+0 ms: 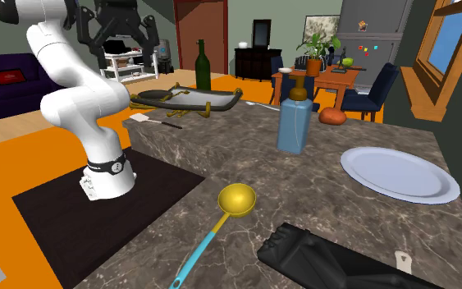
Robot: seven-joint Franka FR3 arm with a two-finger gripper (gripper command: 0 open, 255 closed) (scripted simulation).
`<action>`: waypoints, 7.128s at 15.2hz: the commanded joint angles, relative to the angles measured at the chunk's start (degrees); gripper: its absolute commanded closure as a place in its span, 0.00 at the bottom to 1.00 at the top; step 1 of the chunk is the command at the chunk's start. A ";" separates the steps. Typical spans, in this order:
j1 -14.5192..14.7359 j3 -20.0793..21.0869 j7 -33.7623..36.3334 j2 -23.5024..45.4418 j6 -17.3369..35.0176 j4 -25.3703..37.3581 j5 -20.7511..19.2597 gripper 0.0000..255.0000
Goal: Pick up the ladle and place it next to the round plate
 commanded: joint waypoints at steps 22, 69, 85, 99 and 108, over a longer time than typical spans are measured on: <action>-12.15 9.77 53.16 33.44 39.72 -3.71 13.50 0.00; -14.33 9.71 69.04 44.67 44.82 4.45 14.62 1.00; -10.16 14.94 80.63 44.90 39.02 11.57 12.10 1.00; 0.36 22.66 103.24 58.69 36.53 28.06 2.20 1.00; 6.12 23.42 111.14 67.29 36.04 36.43 -3.03 1.00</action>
